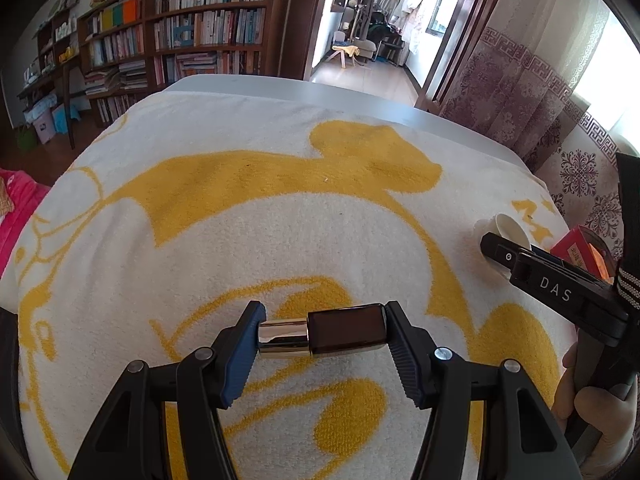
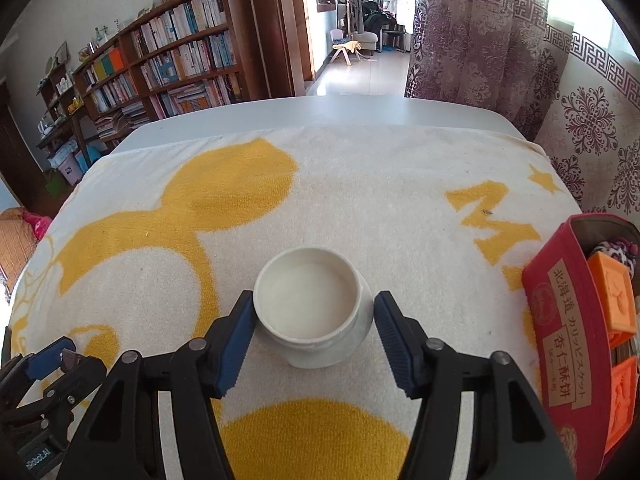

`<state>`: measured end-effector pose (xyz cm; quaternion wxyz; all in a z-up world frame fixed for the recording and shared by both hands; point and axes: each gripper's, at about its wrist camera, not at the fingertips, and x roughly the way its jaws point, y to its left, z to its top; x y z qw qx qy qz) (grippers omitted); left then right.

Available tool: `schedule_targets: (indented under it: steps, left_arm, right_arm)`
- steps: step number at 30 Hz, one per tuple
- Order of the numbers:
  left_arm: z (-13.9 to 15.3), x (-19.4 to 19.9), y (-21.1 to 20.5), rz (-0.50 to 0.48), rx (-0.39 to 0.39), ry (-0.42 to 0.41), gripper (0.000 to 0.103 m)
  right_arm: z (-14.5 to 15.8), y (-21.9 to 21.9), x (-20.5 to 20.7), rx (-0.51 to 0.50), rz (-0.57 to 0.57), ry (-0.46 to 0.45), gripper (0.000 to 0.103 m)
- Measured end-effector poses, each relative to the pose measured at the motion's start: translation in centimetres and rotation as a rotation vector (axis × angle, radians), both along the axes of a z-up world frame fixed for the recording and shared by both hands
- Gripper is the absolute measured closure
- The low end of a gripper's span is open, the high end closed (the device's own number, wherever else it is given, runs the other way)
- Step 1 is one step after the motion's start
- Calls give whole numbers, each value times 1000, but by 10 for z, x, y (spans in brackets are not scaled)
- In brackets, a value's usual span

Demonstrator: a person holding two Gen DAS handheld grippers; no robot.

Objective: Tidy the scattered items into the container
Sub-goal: 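Grasp the white cup-shaped cap with the right gripper while the left holds the tube, then carry the white cap with the right gripper while the left carries the tube over the tin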

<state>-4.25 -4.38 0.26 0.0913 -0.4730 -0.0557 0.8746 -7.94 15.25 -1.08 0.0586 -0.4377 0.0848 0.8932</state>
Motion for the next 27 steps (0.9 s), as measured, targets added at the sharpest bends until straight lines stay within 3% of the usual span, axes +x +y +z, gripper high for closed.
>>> schedule_targets:
  steps: [8,16,22,27]
  left_arm:
    - [2,6,11,-34,-22,17,41]
    - [4,14,25,-76,-21,16,41]
    - [9,23,37,-97,-24,28,41]
    - [11,32,50,-123,-19,25,41]
  right_arm:
    - [36,23,50,-32,-56,94,39]
    - [74,90,118,5,-242,187,39]
    - [78,144,147,28,-397,191,39]
    - [68,171,153,14,-446,158,38]
